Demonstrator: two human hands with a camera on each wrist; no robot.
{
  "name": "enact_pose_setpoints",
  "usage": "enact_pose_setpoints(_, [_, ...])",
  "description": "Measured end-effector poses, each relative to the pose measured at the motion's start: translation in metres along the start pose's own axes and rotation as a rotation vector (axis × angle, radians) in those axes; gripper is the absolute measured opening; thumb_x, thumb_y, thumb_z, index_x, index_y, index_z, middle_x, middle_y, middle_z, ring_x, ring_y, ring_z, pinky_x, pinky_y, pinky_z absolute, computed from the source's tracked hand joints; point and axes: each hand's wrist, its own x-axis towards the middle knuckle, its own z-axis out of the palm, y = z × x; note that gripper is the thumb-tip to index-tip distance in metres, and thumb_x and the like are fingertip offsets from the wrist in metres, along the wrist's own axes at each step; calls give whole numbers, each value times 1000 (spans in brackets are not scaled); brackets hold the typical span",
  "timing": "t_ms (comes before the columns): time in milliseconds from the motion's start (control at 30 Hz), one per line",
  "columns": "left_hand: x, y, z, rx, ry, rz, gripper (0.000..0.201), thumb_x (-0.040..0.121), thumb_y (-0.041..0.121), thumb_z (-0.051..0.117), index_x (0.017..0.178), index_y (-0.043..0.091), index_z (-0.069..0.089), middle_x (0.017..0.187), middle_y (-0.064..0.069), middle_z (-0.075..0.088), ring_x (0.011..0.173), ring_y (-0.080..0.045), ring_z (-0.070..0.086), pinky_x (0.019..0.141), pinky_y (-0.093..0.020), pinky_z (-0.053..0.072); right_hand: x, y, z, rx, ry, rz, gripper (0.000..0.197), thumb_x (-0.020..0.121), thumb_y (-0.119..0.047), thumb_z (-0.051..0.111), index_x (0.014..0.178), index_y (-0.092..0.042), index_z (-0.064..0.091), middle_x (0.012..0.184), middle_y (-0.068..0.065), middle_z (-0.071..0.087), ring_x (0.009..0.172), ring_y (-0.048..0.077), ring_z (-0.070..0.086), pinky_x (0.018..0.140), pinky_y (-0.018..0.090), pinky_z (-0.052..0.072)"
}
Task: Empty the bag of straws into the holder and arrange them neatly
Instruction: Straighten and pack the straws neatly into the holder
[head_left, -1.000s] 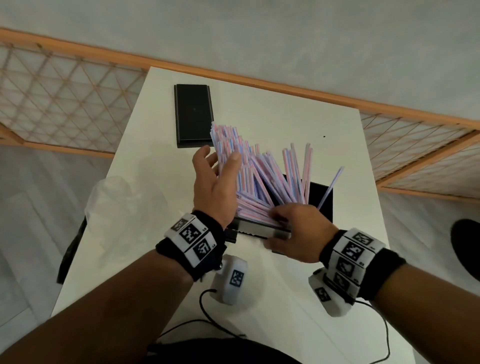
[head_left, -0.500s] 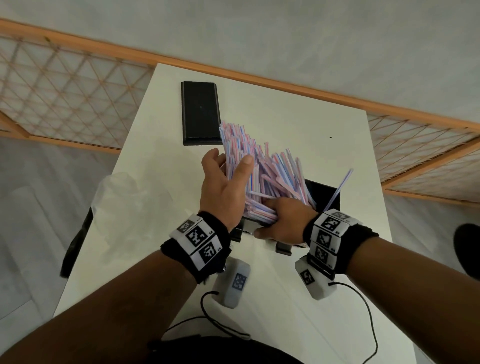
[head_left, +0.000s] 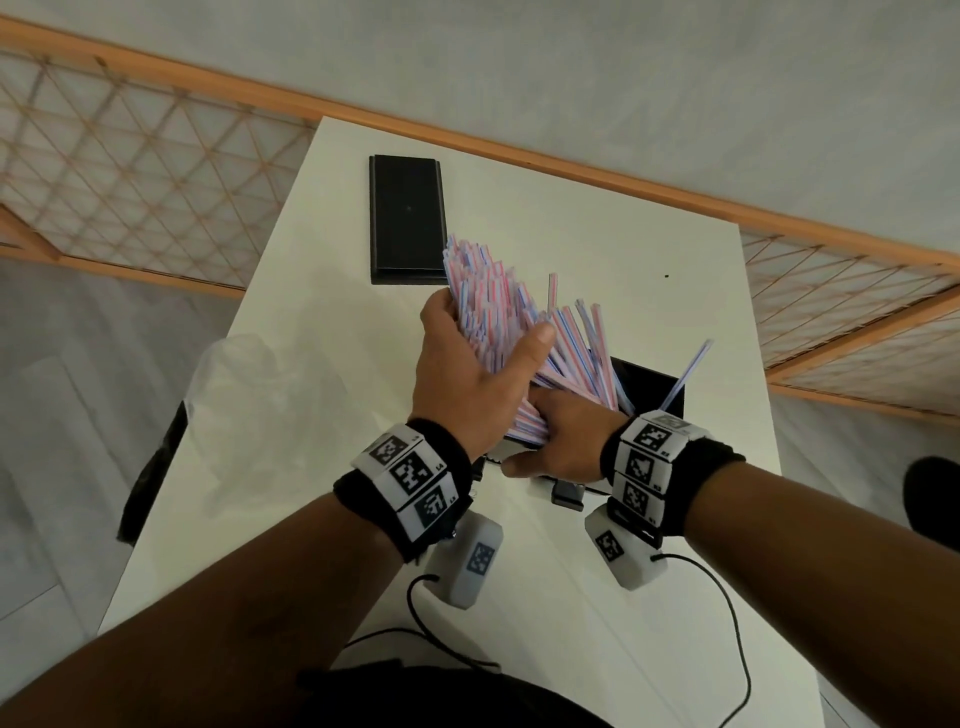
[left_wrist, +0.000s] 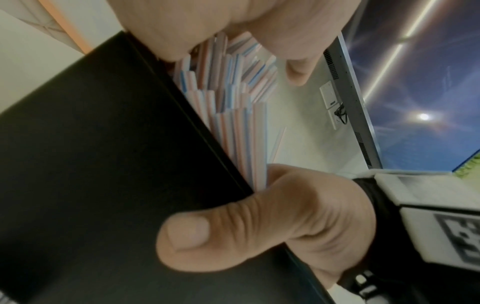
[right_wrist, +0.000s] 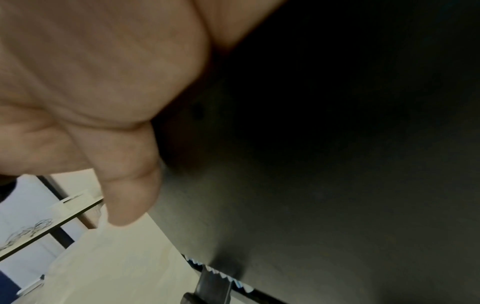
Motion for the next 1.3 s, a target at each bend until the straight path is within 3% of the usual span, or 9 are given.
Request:
enact_pose_setpoints(133, [-1,1,-3,15,40,-5,76,77,44,83,134,21,37,115,24,54,104,7,62,78,-1,46,-1,1,-4,-99,80,-39,64,71,-72,71,118,-30,58,108,-6,68,100,17,63,92,34,51])
enact_pose_setpoints(233, [-2,-4,-2,87,33,-29,86,72,41,88,137,20,36,122,16,56,106,-3,63,72,3,42,-6,6,-2,-190,164,-4,86,56,-92,59,111,-26,54,92,-6,65,84,15,63,80,35,54])
enact_pose_setpoints(367, [-2,-10,-3,104,19,-31,93,70,37,90,142,18,34,124,13,57,100,-1,61,70,5,41,-23,17,1,-243,245,-11,74,60,-81,71,94,-20,45,77,-6,49,68,12,49,61,30,41])
enact_pose_setpoints(467, [-1,-13,-3,52,30,-28,83,78,41,83,141,16,34,120,14,61,98,3,65,79,-5,47,-39,29,-1,-203,358,-48,61,64,-63,80,92,-18,49,82,-3,55,73,20,54,66,35,46])
enact_pose_setpoints(567, [2,-14,0,-12,17,-21,72,83,51,70,134,14,37,111,16,65,93,9,66,78,-6,48,-45,31,4,-135,265,-53,42,71,-49,79,95,-18,63,82,-3,64,77,18,60,70,30,47])
enact_pose_setpoints(733, [3,-16,3,1,-3,13,66,80,55,65,127,17,40,112,17,63,98,10,63,83,-11,49,-32,29,13,-163,233,-62,26,74,-47,74,89,-31,61,79,-11,54,76,15,53,70,25,39])
enact_pose_setpoints(933, [2,-14,2,12,6,6,69,78,57,65,127,16,40,112,15,62,97,9,62,76,-2,47,-18,22,13,-182,200,25,34,75,-48,73,95,-20,68,86,-1,68,83,21,64,74,32,53])
enact_pose_setpoints(1033, [2,-14,2,13,8,2,69,77,56,66,126,16,40,114,11,64,98,5,64,75,-3,48,-16,23,15,-184,187,58,36,73,-52,73,87,-20,68,79,-2,61,75,19,58,67,29,48])
enact_pose_setpoints(1300, [-1,-12,4,-26,22,12,80,74,62,69,131,16,38,120,10,62,106,-2,65,88,-15,50,-11,15,7,-90,54,114,48,69,-58,76,101,-26,61,90,-7,67,83,16,64,77,33,54])
